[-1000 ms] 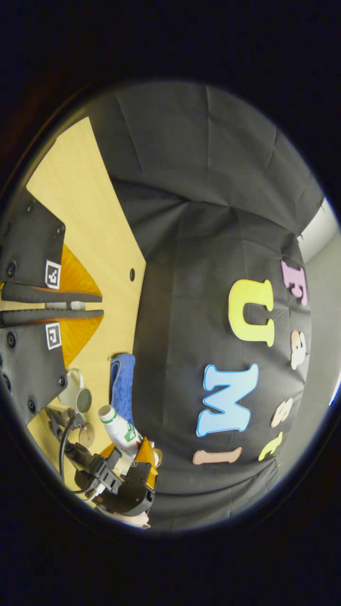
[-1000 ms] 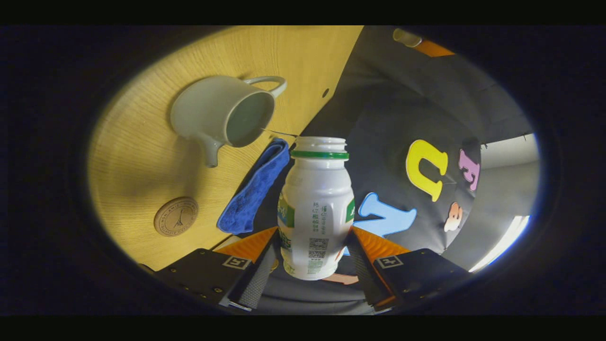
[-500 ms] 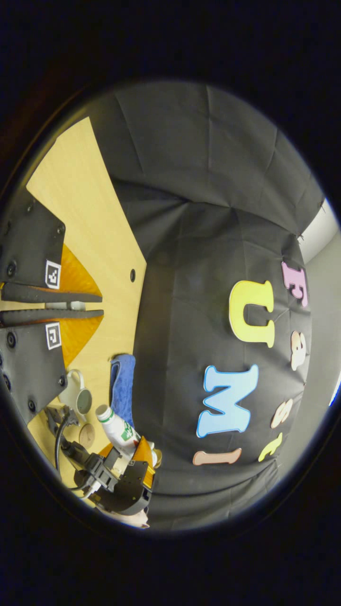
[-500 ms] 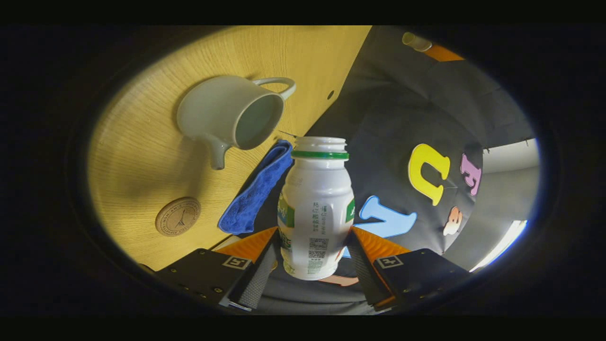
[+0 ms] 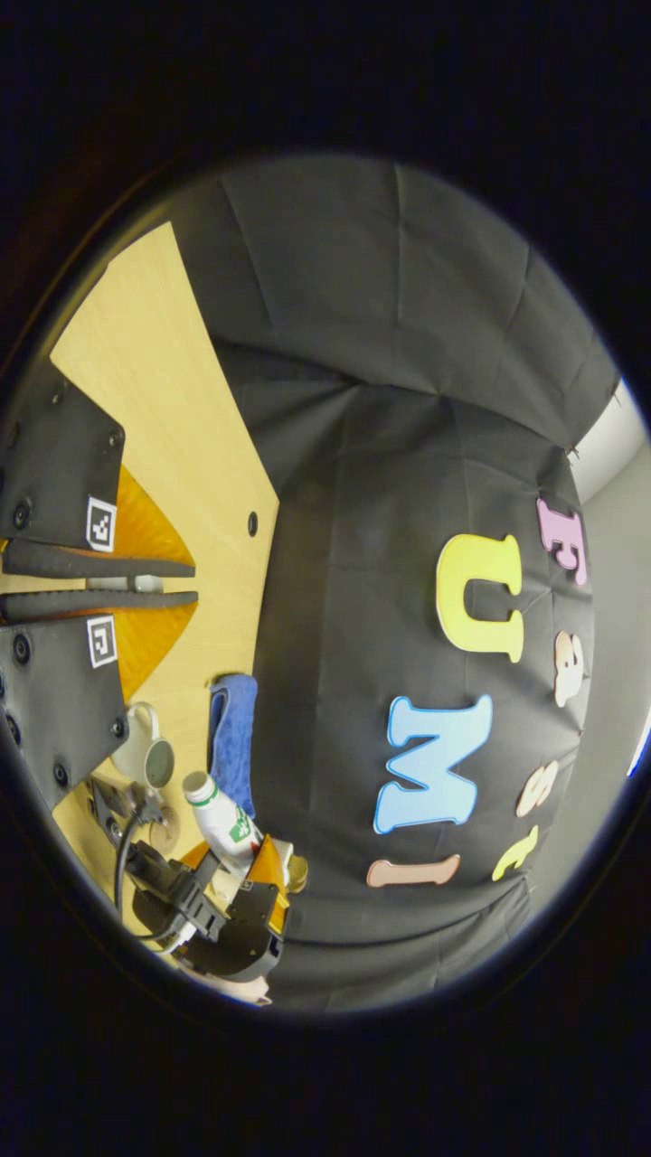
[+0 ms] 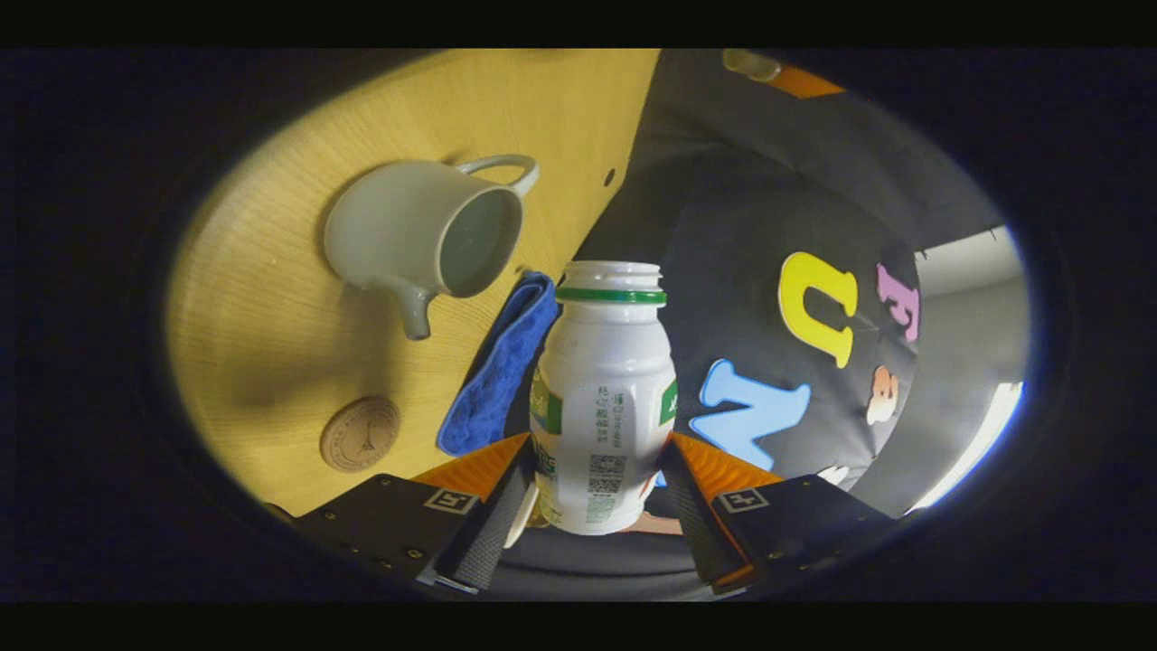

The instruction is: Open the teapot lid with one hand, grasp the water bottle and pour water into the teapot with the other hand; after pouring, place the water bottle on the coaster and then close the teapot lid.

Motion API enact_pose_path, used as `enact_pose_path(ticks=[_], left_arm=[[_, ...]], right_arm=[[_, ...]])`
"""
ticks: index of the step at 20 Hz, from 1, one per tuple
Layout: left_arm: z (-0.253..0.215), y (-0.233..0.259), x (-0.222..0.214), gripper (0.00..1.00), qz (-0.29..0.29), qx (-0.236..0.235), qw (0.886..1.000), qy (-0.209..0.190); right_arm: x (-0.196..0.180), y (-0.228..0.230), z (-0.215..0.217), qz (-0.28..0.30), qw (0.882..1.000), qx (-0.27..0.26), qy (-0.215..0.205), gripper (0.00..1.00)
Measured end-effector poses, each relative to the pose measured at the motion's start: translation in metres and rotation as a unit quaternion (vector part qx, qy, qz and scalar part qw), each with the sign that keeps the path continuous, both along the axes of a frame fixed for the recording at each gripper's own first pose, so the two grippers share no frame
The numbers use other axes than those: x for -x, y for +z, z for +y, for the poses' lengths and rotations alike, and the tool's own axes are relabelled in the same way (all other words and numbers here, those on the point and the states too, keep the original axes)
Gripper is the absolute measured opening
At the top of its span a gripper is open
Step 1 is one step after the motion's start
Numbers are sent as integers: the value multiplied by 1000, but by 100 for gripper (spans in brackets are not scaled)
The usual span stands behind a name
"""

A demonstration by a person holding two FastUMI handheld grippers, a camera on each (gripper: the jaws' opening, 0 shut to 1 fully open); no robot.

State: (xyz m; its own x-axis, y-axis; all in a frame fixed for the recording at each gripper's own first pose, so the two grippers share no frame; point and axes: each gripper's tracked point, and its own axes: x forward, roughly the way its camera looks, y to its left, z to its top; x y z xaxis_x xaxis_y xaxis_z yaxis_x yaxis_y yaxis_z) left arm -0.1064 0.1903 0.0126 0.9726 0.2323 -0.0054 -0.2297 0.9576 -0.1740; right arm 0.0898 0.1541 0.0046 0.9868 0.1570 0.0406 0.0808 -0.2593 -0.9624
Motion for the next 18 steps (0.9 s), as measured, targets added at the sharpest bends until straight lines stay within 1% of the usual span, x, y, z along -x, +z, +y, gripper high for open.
enact_pose_path(ticks=[2, 3, 4, 5, 6, 7, 8, 9, 11, 13, 14, 15, 18], left_arm=[[-1, 0, 0, 16, -1, 2, 1000, 0], [-1, 1, -1, 12, -1, 2, 1000, 0], [-2, 1, 0, 16, -1, 1, 1000, 0], [-3, 1, -2, 12, -1, 0, 1000, -1], [-5, 0, -2, 12, -1, -1, 1000, -3], [-8, 1, -3, 12, -1, -1, 1000, -5], [-11, 0, -4, 12, -1, -2, 1000, -9], [-15, 2, -6, 16, -1, -3, 1000, -11], [-22, 1, -7, 16, -2, -7, 1000, -17], [-28, 2, -11, 16, -1, -12, 1000, -20], [-31, 1, -12, 12, -1, -15, 1000, -22], [-33, 1, -12, 16, 0, -17, 1000, -24], [-44, 1, -17, 15, 1, -26, 999, -29]], right_arm=[[4, -13, -5, 29, 997, -75, -8, 81], [7, -14, -7, 36, 993, -114, -12, 81], [11, -16, -9, 44, 987, -153, -14, 81], [13, -16, -11, 49, 979, -195, -17, 81], [15, -16, -14, 55, 971, -232, -20, 81], [18, -16, -18, 62, 960, -273, -23, 81], [19, -16, -22, 71, 945, -319, -28, 81], [20, -16, -26, 81, 928, -363, -33, 81], [25, -17, -33, 107, 887, -448, -40, 81], [27, -19, -43, 127, 843, -520, -48, 81], [28, -19, -49, 133, 824, -548, -51, 81], [28, -22, -54, 137, 807, -571, -54, 81], [27, -34, -67, 154, 760, -628, -60, 81]])
